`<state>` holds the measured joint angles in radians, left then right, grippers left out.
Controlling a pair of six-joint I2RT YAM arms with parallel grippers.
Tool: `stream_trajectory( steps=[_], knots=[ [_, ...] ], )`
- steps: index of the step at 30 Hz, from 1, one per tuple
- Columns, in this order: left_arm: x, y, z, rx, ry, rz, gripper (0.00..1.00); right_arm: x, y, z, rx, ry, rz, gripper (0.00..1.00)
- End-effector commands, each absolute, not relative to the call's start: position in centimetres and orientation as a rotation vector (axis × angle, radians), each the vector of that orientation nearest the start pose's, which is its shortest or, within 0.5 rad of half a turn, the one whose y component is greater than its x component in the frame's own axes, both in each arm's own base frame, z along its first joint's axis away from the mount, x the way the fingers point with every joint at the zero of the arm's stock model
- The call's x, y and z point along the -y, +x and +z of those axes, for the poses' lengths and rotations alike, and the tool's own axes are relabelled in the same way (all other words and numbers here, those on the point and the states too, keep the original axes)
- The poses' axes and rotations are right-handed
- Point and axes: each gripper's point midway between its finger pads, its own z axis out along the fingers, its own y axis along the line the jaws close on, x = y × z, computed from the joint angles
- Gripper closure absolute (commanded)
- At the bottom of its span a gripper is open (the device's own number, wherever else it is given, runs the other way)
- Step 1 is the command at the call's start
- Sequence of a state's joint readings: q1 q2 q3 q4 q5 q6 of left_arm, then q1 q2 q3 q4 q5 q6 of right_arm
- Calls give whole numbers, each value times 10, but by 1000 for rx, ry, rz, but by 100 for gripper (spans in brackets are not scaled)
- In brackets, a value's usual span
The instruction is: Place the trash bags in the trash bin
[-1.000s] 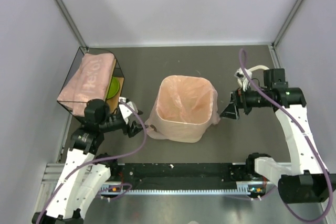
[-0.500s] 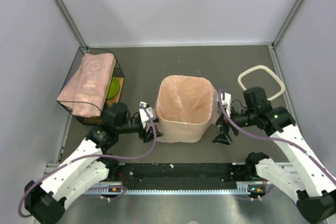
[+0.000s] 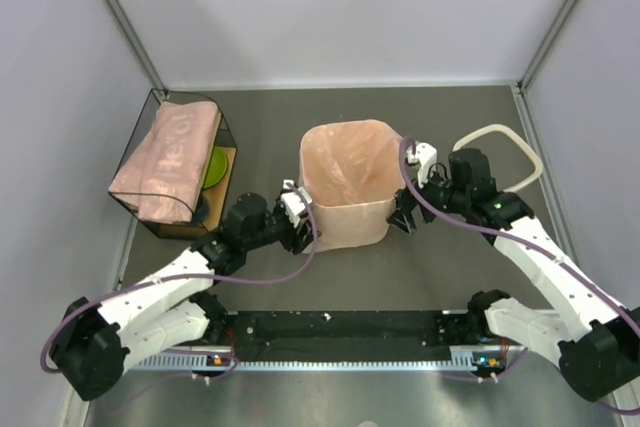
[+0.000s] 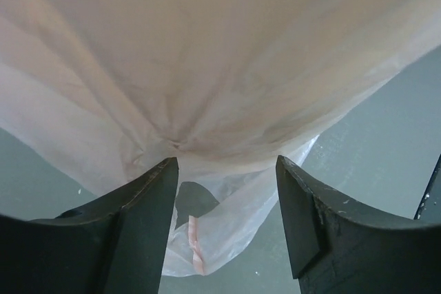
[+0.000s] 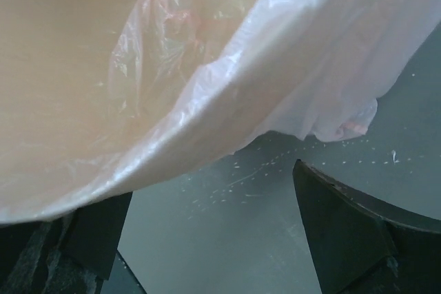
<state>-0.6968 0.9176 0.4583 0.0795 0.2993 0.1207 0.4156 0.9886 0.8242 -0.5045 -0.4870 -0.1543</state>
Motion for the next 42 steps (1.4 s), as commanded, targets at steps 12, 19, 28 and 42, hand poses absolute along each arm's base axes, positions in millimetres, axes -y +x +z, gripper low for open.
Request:
stream_trajectory(
  steps=[12,19,28,42],
  knots=[
    [175,175,257,-1615,883,-579,8,-142,187,320,-1957,-926,652,1],
    [194,208,320,-1730,739,-855,16,-203,254,385,-1888,-1095,593,13],
    [170,257,359,-1723,593,-823,36,-266,256,318,-2061,-1483,478,100],
    [155,265,344,-1710,460,-770,34,-259,238,197,-2423,-1498,388,100]
  ],
)
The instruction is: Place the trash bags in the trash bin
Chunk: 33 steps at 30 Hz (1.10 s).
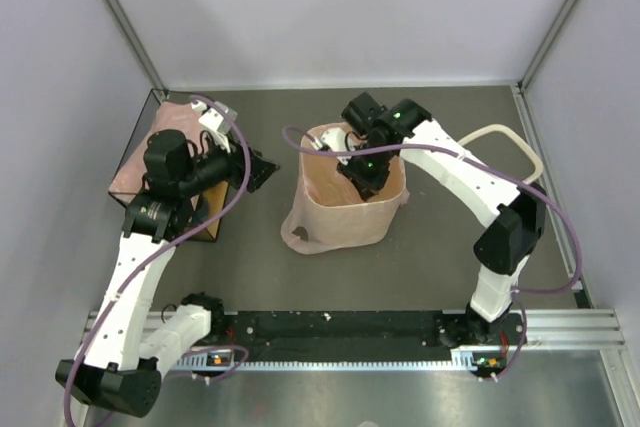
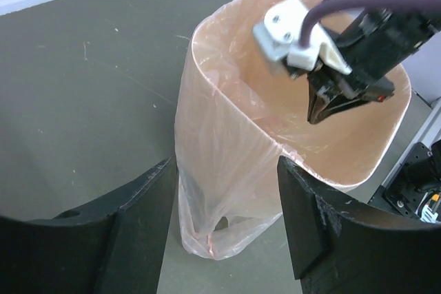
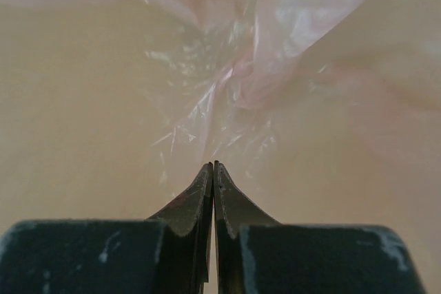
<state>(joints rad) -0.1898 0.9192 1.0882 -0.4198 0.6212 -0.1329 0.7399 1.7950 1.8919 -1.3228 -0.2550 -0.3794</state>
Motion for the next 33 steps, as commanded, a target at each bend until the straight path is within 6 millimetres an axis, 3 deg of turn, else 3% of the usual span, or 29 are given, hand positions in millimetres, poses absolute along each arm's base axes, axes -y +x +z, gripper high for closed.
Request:
stream_trajectory(
  steps=[1,7,19,26,33],
  knots=[
    [155,264,344,-1711,459,-769,34,-258,242,188,-2445,-1487,355,100],
    [154,264,343,-1714,430,-776,33,-268,257,162,-2579,-1369,307,100],
    [153,263,346,-1701,432,-769,31,-272,240,76,-2842,-1245,344,100],
    [152,264,345,-1701,440,-757,30,-280,251,43,-2724,-1199,397,100],
    [152,269,342,-1718,449,-759,29,-272,252,14,-2699,-1209,354,100]
  ],
)
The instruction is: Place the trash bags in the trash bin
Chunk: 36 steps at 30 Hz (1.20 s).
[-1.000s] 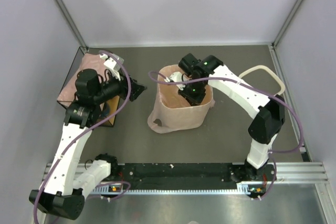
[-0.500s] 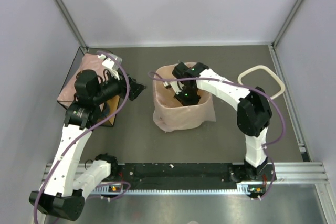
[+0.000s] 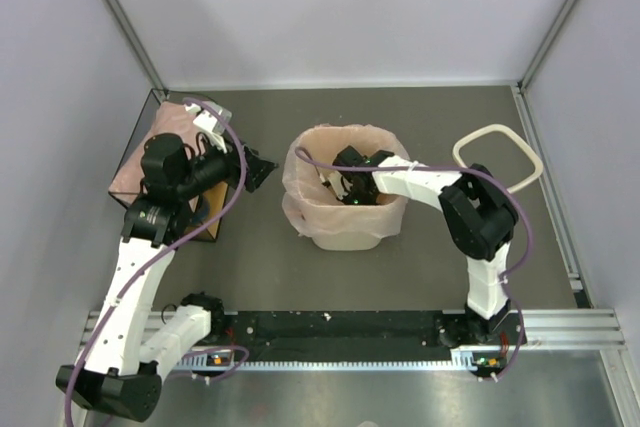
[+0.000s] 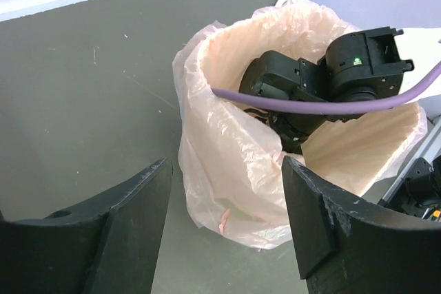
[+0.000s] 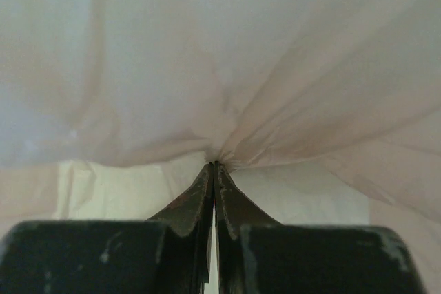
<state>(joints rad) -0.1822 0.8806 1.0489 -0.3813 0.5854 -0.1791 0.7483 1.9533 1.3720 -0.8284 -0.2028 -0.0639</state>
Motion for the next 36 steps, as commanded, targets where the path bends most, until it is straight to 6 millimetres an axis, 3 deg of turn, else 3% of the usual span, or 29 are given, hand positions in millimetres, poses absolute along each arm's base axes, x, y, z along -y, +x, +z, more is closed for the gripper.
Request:
stream_trajectory(
  steps=[1,5,9,13,26,30,36],
  knots=[
    [152,269,342,-1719,447,-759,29,-272,254,14,-2688,-1216,348,100],
    [154,271,346,-1708,455,-766,29,-280,264,35,-2603,-1199,377,100],
    [155,272,348,-1701,457,-770,29,-293,265,74,-2503,-1163,472,100],
    [156,272,346,-1697,455,-781,29,-296,266,94,-2447,-1134,500,100],
    [161,268,348,-1658,515,-799,29,-299,264,122,-2377,-1119,539,98],
    [158,268,348,-1651,509,-776,29,-304,267,147,-2307,-1074,569,97],
    [155,272,365,-1611,518,-732,25,-311,268,188,-2205,-1040,633,92]
  ],
)
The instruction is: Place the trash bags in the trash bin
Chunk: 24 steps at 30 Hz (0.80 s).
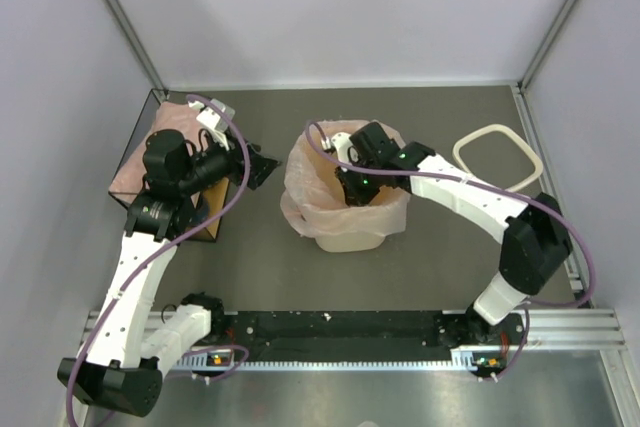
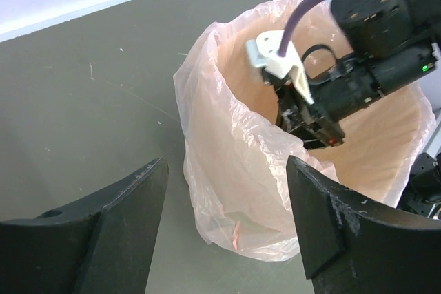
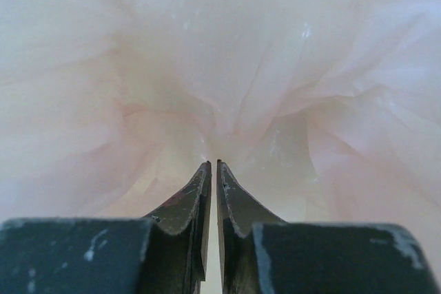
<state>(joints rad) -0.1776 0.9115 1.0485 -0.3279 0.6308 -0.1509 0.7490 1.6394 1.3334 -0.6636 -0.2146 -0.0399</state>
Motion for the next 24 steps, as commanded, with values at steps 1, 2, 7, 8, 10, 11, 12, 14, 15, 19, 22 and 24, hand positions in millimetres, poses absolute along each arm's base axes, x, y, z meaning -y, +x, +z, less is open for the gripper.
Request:
stream_trajectory(
  steps=[1,2,7,8,10,11,12,14,15,19,22,24],
  knots=[
    [153,272,373,-1597,517,-713,24,-312,268,202,-2165,-1035,646,90],
    [151,275,377,-1589,527,-688,23,-314,269,211,-2140,-1029,653,87],
    [176,260,402,-1532,863,-742,25,-310,283,290,-1997,-868,720,75],
    [179,253,394,-1557,944,-755,25,-303,289,306,-1983,-804,734,73],
    [197,251,401,-1539,1071,-777,25,-282,310,335,-1974,-640,766,60],
    [201,246,391,-1567,1138,-768,25,-273,318,342,-1972,-588,757,57],
    [216,245,381,-1582,1210,-789,24,-265,323,350,-1961,-549,757,50],
    [222,248,383,-1561,1306,-683,22,-242,338,364,-1939,-476,728,41],
    [236,245,367,-1608,1379,-705,21,-234,343,368,-1933,-453,711,39],
    [265,253,357,-1671,1520,-656,15,-205,360,366,-1948,-379,653,30],
    [286,265,325,-1791,1596,-624,14,-188,373,356,-1988,-303,654,26],
    [297,273,300,-1868,1637,-580,14,-180,377,351,-2007,-270,664,22]
  ],
)
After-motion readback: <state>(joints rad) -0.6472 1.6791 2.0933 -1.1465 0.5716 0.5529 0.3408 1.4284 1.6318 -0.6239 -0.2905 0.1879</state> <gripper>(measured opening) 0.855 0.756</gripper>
